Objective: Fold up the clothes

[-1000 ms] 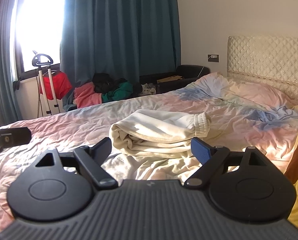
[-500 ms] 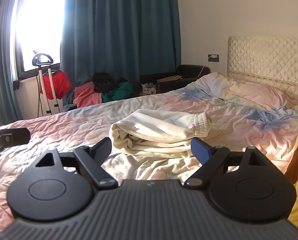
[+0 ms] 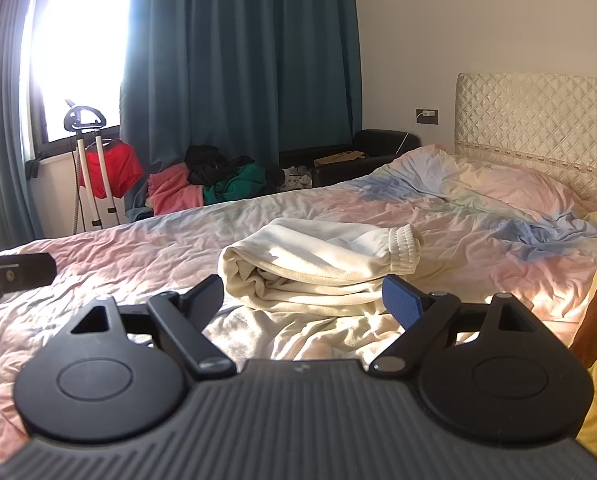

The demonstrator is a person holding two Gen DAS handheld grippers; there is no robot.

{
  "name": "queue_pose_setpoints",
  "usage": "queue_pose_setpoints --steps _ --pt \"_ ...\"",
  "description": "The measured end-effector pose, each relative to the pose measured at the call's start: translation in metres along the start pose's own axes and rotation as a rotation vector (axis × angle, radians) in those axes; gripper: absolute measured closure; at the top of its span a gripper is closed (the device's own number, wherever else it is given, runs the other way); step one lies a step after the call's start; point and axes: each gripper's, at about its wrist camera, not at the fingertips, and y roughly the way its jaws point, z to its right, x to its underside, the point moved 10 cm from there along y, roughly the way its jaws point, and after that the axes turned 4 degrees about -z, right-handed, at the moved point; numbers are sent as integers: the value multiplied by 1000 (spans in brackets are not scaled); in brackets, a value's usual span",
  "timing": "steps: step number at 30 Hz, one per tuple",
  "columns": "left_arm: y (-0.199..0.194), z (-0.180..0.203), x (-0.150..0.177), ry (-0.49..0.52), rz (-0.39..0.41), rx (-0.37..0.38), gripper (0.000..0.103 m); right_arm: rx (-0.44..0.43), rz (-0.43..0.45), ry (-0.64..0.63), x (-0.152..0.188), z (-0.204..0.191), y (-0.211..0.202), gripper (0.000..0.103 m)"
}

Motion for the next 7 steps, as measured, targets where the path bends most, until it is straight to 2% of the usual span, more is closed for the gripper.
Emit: queue_pose_setpoints --steps 7 --pt "-1 0 0 -2 2 3 0 1 0 -3 0 0 0 15"
